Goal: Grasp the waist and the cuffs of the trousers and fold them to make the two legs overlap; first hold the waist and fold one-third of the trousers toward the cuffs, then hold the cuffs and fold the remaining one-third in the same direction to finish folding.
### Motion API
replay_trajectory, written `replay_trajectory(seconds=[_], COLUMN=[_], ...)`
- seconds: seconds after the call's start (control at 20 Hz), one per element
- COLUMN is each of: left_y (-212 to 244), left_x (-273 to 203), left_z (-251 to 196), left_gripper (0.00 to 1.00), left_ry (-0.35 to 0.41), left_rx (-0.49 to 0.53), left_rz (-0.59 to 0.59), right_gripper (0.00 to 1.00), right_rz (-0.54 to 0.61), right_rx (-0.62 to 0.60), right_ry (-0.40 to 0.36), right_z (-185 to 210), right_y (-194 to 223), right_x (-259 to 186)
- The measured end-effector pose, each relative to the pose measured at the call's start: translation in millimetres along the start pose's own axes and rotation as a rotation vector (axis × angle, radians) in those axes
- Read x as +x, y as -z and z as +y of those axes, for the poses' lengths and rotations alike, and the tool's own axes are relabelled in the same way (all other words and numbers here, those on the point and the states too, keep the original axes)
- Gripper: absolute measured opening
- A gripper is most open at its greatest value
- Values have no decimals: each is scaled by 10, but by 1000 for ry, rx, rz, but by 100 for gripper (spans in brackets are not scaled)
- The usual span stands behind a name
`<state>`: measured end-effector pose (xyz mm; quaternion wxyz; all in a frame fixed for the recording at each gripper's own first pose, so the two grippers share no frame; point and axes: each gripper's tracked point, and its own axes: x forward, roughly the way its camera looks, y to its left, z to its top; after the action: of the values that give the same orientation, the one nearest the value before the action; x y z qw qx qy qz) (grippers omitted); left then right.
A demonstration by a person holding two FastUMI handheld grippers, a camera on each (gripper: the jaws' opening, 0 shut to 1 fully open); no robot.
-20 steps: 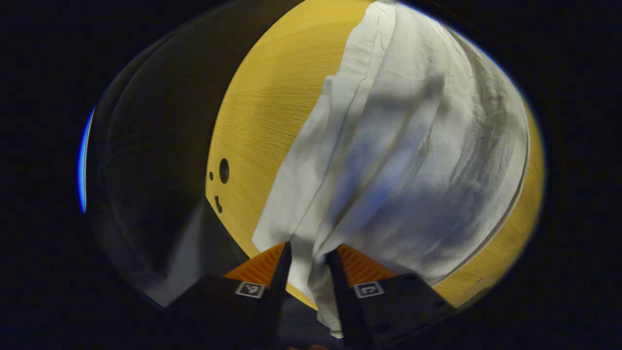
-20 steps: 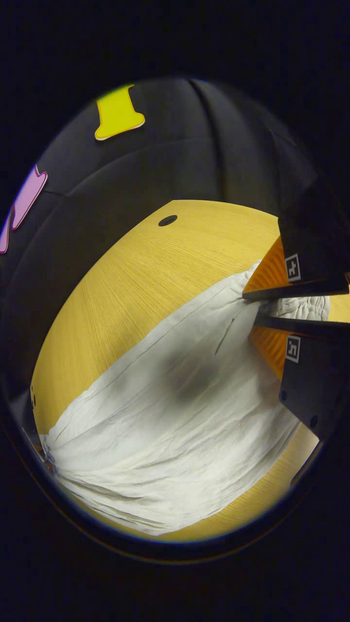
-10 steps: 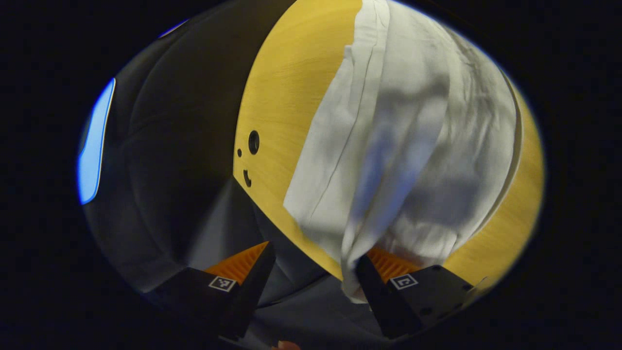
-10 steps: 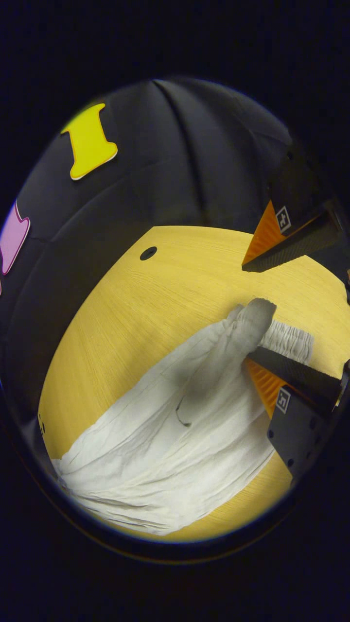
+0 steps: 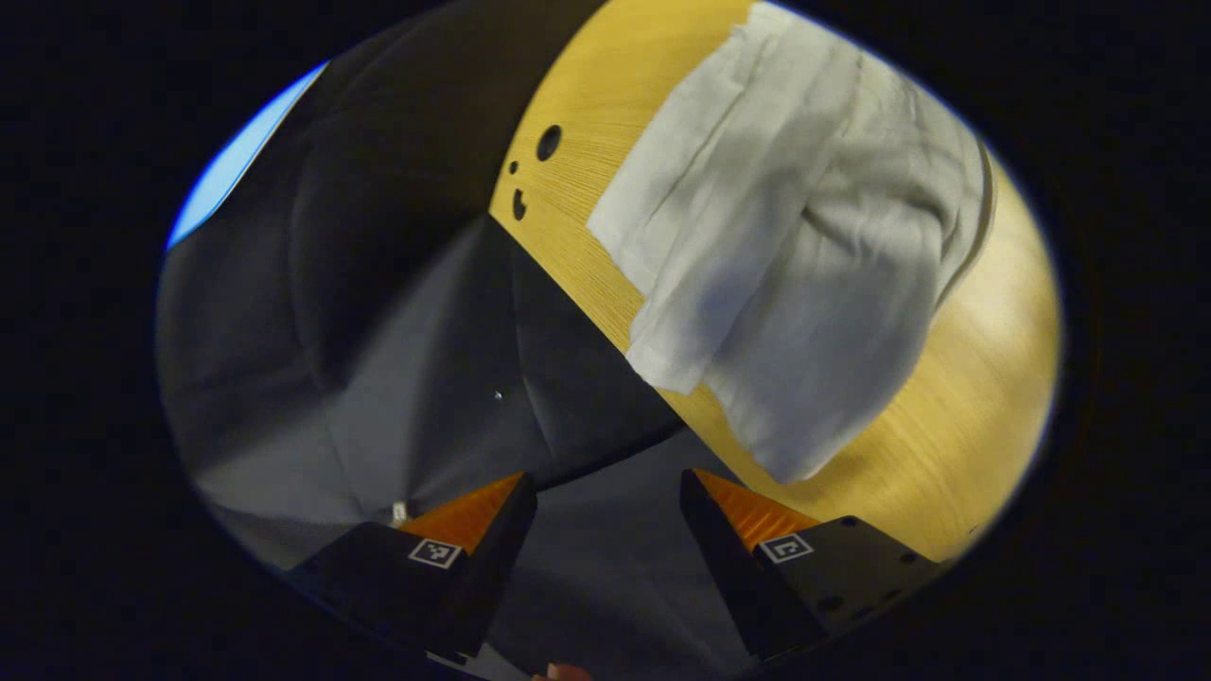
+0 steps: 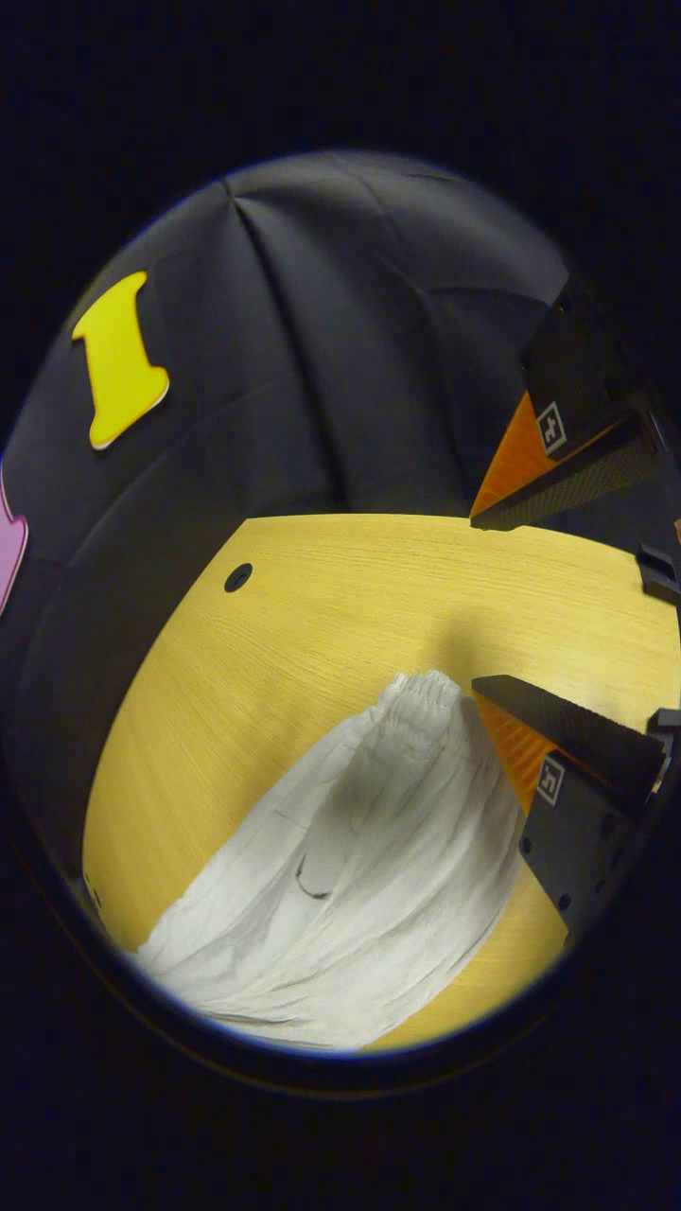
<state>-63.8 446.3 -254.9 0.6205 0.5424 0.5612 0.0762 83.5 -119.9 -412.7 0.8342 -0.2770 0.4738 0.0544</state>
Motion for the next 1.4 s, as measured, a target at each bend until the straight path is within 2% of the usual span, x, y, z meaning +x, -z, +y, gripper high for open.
replay_trajectory(seconds=[0.2, 0.4, 0.5, 0.6, 0.75, 0.85, 1.0, 1.05, 1.1, 1.15, 1.4], left_y=[-134, -272, -367, -463, -626, -685, -659, -674, -687, -698, -624], left_x=[-361, -675, -834, -988, -1156, -1251, -1202, -1228, -1260, -1280, -1289], left_z=[-239, -393, -491, -576, -747, -803, -926, -948, -974, -1011, -1164], left_gripper=[97, 97, 97, 97, 97, 98, 98, 98, 98, 96, 96], left_ry=[64, 90, 129, 180, 315, 372, 412, 423, 440, 460, 520], left_rx=[-243, -511, -670, -832, -1111, -1248, -1336, -1362, -1396, -1431, -1556], left_rz=[-94, -182, -235, -269, -307, -315, -284, -276, -270, -263, -216], right_gripper=[98, 98, 98, 98, 99, 99, 99, 93, 99, 99, 95], right_rz=[-47, -63, -46, -30, 16, 26, 57, 67, 74, 84, 99], right_rx=[219, 589, 808, 960, 1091, 1193, 1267, 1291, 1326, 1361, 1441], right_ry=[-19, -117, -177, -226, -233, -247, -252, -247, -249, -250, -186], right_z=[122, 446, 629, 788, 887, 912, 967, 974, 972, 982, 820], right_y=[63, 154, 192, 212, 264, 235, 228, 229, 208, 195, 178], right_x=[-333, -519, -566, -537, -498, -446, -285, -228, -185, -133, 50])
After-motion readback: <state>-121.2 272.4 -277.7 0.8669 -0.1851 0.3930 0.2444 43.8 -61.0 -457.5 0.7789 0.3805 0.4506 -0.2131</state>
